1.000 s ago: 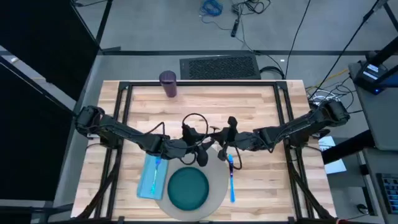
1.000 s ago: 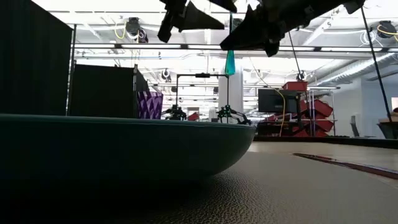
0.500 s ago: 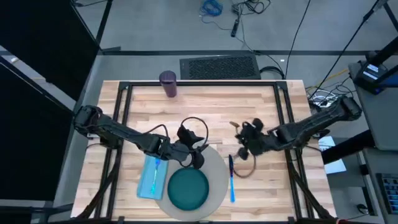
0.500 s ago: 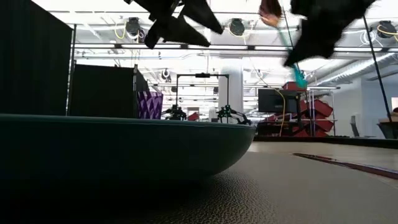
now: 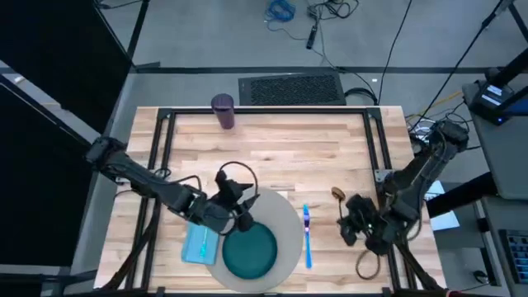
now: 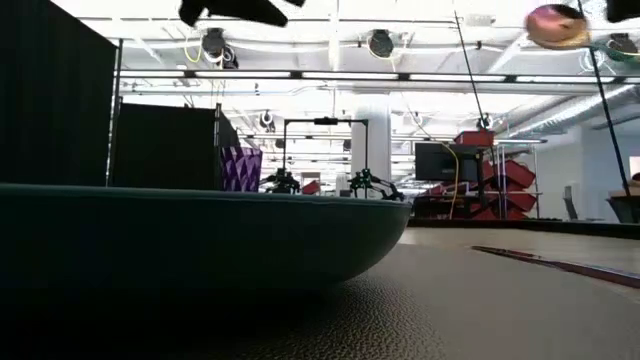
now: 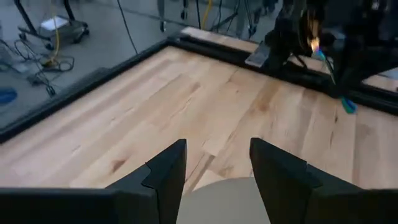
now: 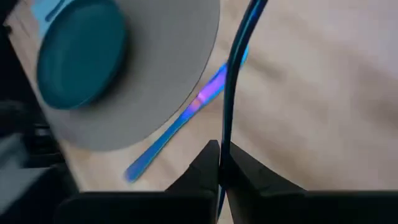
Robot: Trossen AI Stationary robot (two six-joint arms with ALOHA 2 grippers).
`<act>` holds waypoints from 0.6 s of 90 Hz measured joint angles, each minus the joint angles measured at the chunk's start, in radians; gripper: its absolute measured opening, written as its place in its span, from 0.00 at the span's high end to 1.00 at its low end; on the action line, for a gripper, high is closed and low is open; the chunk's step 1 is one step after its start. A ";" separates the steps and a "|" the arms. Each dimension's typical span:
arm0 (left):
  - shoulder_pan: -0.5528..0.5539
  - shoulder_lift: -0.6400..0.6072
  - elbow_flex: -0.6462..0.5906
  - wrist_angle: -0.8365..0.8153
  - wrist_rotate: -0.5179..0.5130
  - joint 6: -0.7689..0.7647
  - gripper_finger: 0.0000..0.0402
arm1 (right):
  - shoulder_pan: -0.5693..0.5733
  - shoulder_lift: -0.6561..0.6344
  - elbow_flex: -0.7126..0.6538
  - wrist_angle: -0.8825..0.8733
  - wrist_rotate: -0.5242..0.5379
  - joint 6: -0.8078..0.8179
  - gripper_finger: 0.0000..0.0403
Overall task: Set table place
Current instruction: Put the blue spoon to the right of the blue table knife
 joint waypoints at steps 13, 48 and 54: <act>-0.029 0.000 0.000 0.008 -0.042 0.006 0.60 | 0.066 0.108 0.000 0.115 -0.006 0.181 1.00; -0.030 0.000 0.000 0.009 -0.027 0.027 0.60 | 0.006 0.424 0.000 0.561 -0.038 0.198 1.00; -0.032 0.000 -0.001 0.009 -0.022 0.030 0.60 | -0.012 0.446 0.000 0.588 -0.068 0.198 1.00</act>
